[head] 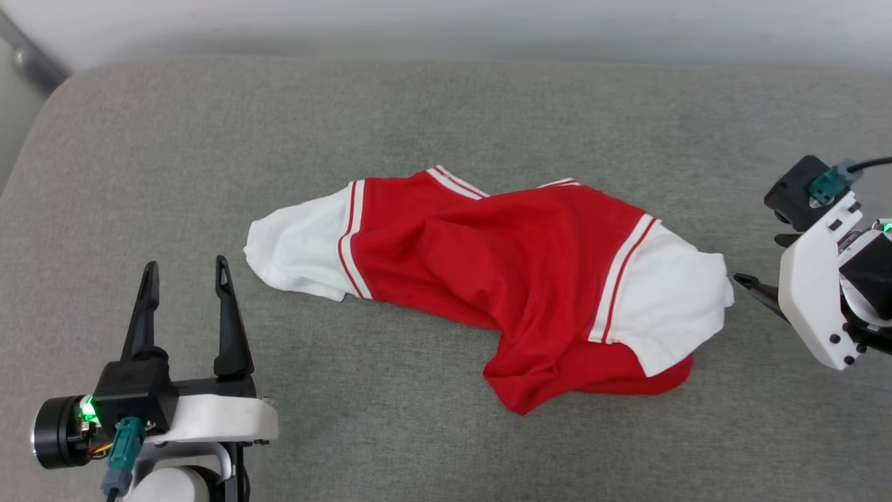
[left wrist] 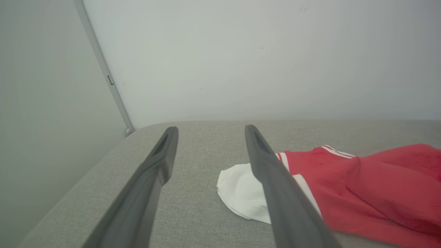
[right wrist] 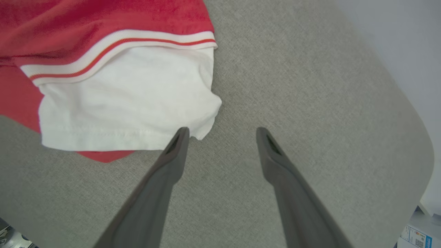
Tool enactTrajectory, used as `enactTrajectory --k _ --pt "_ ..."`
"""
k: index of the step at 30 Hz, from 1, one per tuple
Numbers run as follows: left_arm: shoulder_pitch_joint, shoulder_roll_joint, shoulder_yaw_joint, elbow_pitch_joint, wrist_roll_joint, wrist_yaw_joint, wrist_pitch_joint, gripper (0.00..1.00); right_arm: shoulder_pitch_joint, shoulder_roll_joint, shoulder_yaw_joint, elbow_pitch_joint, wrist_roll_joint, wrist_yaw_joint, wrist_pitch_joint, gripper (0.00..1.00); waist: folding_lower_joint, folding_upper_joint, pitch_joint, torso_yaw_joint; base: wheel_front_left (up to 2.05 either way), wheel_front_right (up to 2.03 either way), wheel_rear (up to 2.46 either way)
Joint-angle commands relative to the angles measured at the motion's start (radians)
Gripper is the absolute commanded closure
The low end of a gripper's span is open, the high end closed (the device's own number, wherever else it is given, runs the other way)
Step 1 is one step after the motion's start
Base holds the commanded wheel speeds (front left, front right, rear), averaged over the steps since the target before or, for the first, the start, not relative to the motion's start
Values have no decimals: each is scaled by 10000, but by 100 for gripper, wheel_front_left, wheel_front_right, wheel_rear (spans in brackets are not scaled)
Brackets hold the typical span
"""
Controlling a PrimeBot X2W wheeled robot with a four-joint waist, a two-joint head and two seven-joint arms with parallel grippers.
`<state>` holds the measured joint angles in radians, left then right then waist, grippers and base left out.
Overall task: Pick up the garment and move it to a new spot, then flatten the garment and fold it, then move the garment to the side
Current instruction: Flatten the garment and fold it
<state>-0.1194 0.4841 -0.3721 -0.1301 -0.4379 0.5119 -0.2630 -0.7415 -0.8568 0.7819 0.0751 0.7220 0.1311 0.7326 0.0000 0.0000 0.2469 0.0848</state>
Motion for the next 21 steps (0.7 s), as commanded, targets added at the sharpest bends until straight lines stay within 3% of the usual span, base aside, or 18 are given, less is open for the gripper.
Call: enactTrajectory --k 1,10,16,17,18,21 --pt "99 -97 128 -47 125 -62 -24 0 -158 -52 98 71 102 -7 87 0 0 0 213 184 0 0 0" --pt "152 -1530 1055 107 1169 -1215 -24 0 -723 143 1632 988 641 -7 625 0 0 0 964 648 0 0 0" --pt "127 -2098 1558 165 1744 -1805 -25 0 -517 259 2755 1501 1080 -7 403 0 0 0 1164 712 0 0 0" --pt "166 -2188 1661 174 1817 -1878 -25 0 -562 253 2867 1519 1106 -7 286 81 0 0 1147 686 0 0 0" --pt "225 -2254 1766 197 1880 -1952 -25 0 -646 242 2910 1550 1151 -7 131 100 0 0 1113 648 0 0 0" --pt "368 -2408 2013 314 2065 -2144 -25 0 -1070 -5 2955 1605 1234 -10 -326 100 0 0 952 539 0 0 0"
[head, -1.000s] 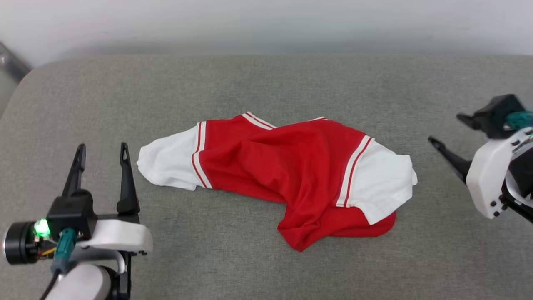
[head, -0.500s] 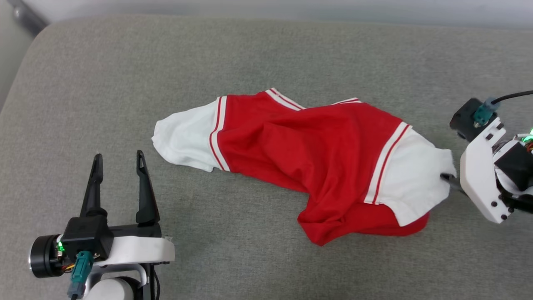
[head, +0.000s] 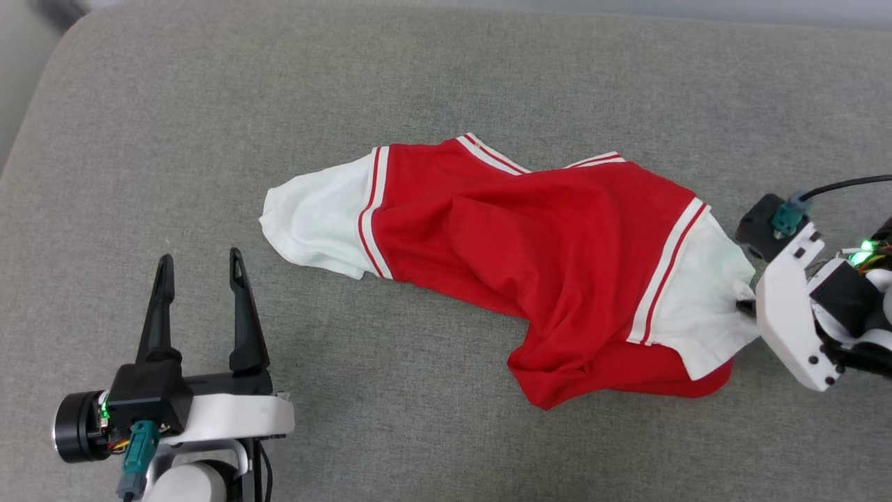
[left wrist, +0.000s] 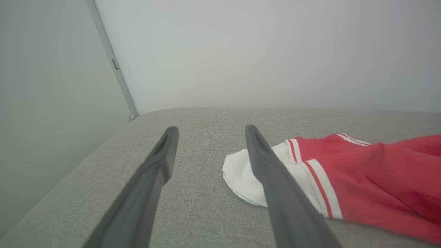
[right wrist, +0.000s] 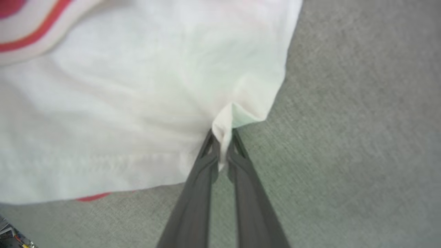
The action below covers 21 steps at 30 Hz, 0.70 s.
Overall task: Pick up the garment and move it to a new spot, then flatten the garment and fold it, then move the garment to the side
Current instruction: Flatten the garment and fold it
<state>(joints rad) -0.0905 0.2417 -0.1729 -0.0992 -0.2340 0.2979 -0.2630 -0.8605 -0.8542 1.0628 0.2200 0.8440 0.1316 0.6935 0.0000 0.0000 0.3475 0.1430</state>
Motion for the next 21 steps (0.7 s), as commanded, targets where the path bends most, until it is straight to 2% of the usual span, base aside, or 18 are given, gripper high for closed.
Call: enactTrajectory --k 1,2,3,7,10,13,20,21 --pt "94 -63 106 23 69 -70 -25 0 4 -137 14 171 185 -17 -149 100 0 0 -122 -64 0 0 0" --pt "140 -151 189 30 124 -116 -25 0 -129 -232 -107 165 298 -17 -333 100 0 0 -188 -85 0 0 0" --pt "336 -343 393 132 269 -267 -25 0 -405 -680 -317 114 536 -16 -700 100 0 0 -335 -147 0 0 0" --pt "461 -593 561 205 452 -531 -25 0 -534 -1434 -514 309 749 -16 -817 100 0 0 -390 -148 0 0 0" --pt "422 -730 676 275 571 -740 -25 0 -443 -1737 -615 687 889 -16 -713 100 0 0 -268 -144 0 0 0" --pt "222 -833 719 412 699 -945 -25 0 -148 -1705 -355 1090 572 -16 -751 100 0 0 -90 -103 0 0 0" --pt "-61 -894 1014 897 906 -1298 -25 0 308 -673 -237 1913 468 -11 -1374 100 0 0 -115 -226 0 0 0" --pt "-70 -854 1070 976 928 -1340 -25 0 294 -600 -295 2021 427 -11 -1529 71 0 0 -190 -283 0 0 0"
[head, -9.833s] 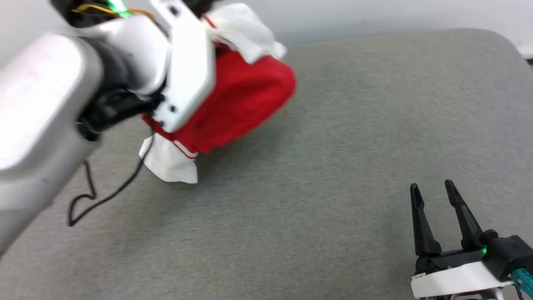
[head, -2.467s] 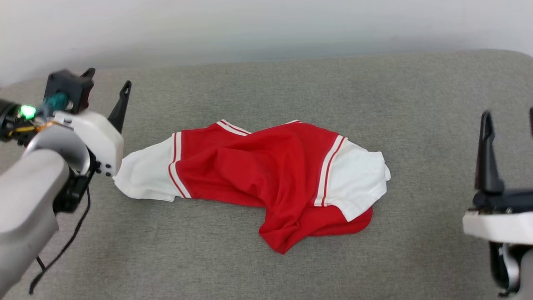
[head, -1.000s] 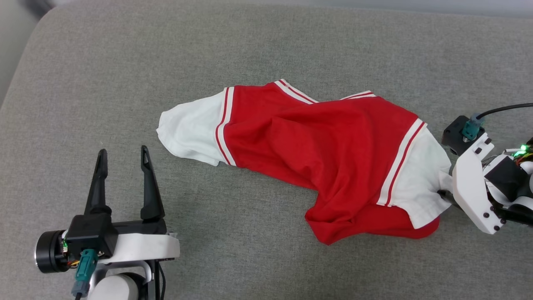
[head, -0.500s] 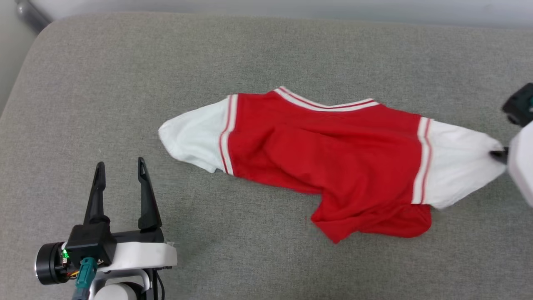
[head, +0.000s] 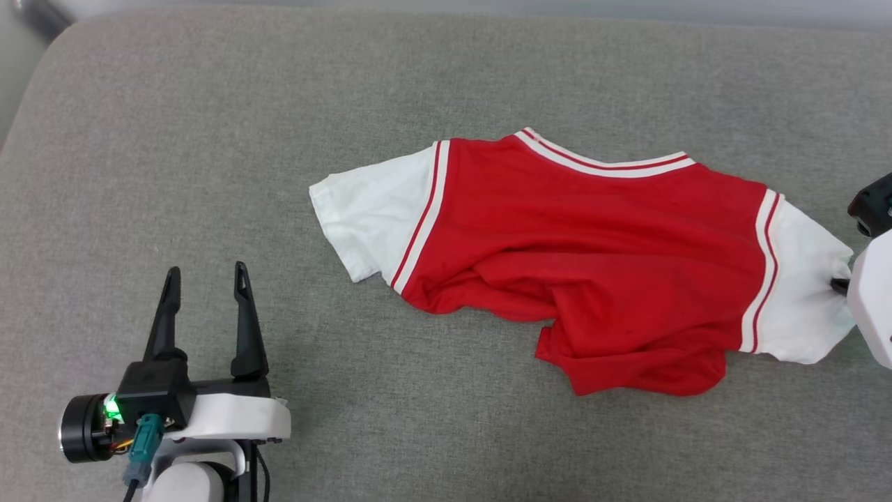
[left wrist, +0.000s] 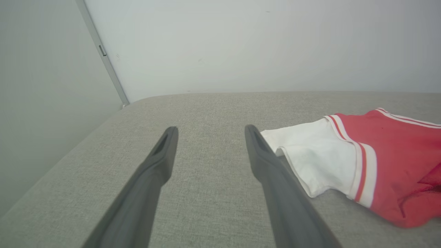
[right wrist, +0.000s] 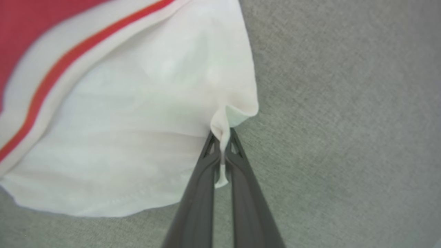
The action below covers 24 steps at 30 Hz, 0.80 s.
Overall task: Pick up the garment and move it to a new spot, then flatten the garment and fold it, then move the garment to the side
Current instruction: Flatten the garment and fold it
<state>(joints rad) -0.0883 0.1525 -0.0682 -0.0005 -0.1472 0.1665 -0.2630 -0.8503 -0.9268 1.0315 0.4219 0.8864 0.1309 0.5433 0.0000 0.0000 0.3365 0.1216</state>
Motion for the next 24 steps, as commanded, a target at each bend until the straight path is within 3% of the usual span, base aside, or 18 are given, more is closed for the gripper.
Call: enactTrajectory --k 1,2,6,11,18,19,24 --pt "-91 80 76 99 59 -86 -25 0 194 193 -51 136 -32 -4 -194 7 0 0 -183 -135 0 0 0" --pt "-121 121 120 208 70 -127 -25 0 185 226 -126 239 -88 -4 -384 0 0 0 -293 -193 0 0 0" --pt "-277 346 310 560 128 -346 -25 0 252 237 -463 476 -418 -5 -1513 0 0 0 -805 -457 0 0 0" --pt "-815 903 499 1216 -23 -738 34 0 459 329 -1391 586 -1095 -5 -3870 0 0 0 -1363 -808 0 0 0" --pt "-2544 2179 497 1854 33 -1598 1076 0 1211 1219 -4043 1110 -2057 -5 -7372 0 0 0 -1613 -1219 0 0 0" --pt "-2544 2179 497 1854 33 -1598 1076 0 1211 1219 -4043 1110 -2057 -5 -7372 0 0 0 -1613 -1219 0 0 0" --pt "-4054 2795 172 2065 -43 -2297 2273 0 2252 2545 -6695 424 -3346 -5 -8076 0 0 0 -1543 -1481 0 0 0"
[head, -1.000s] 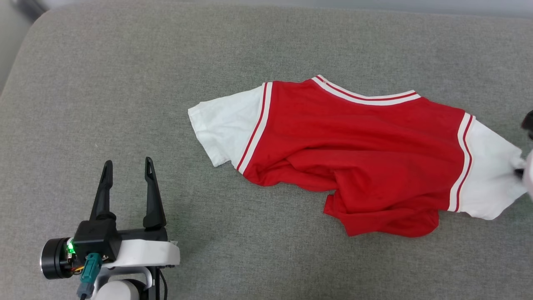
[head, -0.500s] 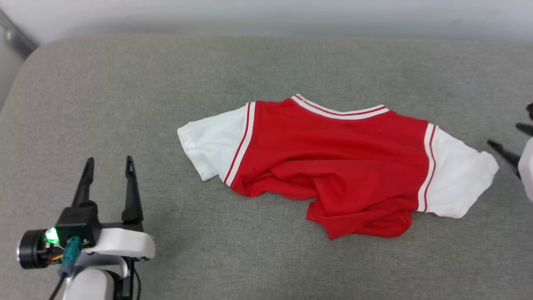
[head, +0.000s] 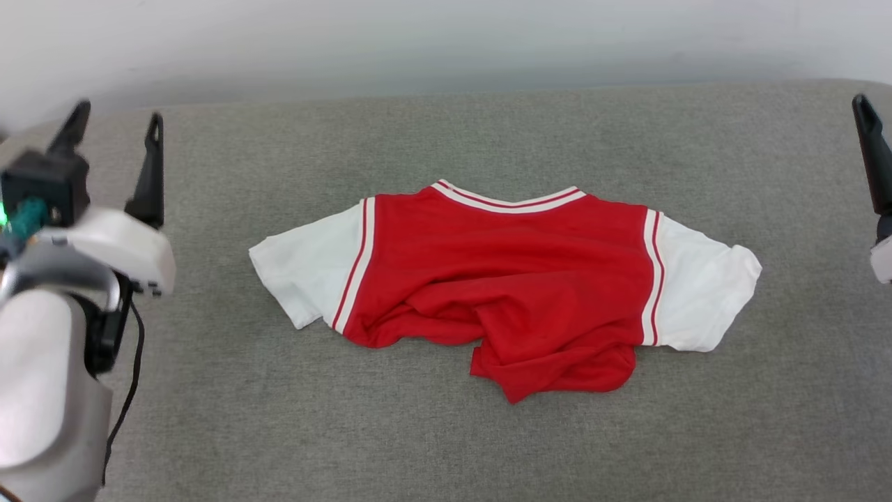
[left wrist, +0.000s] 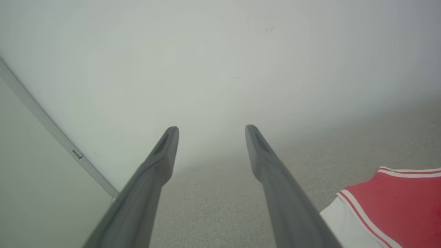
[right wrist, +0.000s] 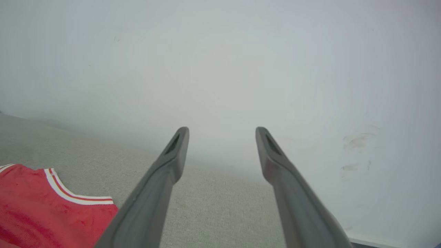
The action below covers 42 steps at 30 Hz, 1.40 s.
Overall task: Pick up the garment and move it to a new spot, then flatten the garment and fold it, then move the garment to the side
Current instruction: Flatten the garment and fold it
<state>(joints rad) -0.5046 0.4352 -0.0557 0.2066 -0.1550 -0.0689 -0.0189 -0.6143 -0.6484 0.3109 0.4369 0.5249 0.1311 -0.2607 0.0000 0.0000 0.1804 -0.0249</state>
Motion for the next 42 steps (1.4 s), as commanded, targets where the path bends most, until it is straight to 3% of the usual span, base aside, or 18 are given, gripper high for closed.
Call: enactTrajectory --k 1,7,11,15,22,28,34,42 --pt "-126 8 -25 -8 -29 -37 57 0 158 127 -206 -176 -146 -7 -43 0 0 0 44 -56 0 0 0" --pt "-1532 541 -863 200 -508 -508 1884 0 2765 2581 -2923 -3105 -2543 -7 -40 0 0 0 256 -237 0 0 0" --pt "-2434 1047 -1937 496 -1354 -588 3612 0 4089 3818 -3573 -4427 -3253 -7 -42 0 0 0 441 -305 0 0 0" --pt "-3251 1838 -3581 503 -2789 -592 5551 0 4810 4555 -3820 -4998 -3445 -9 -43 0 0 0 672 -407 0 0 0" --pt "-4510 2974 -5844 211 -4765 -596 8526 0 5462 5039 -3659 -5290 -3446 -7 -44 0 0 0 1301 -682 0 0 0" --pt "-5193 3521 -7328 375 -5586 -598 10197 0 5296 4987 -3418 -5244 -3302 -7 -44 0 0 0 1932 -990 0 0 0" --pt "-5625 3872 -8420 592 -5973 -598 10885 0 4962 4944 -3260 -5255 -3338 -7 -45 0 0 0 2525 -1217 0 0 0" --pt "-5697 4054 -9485 1099 -6267 -594 10845 0 4708 5048 -3220 -5160 -3378 -7 -45 0 0 0 2920 -1260 0 0 0"
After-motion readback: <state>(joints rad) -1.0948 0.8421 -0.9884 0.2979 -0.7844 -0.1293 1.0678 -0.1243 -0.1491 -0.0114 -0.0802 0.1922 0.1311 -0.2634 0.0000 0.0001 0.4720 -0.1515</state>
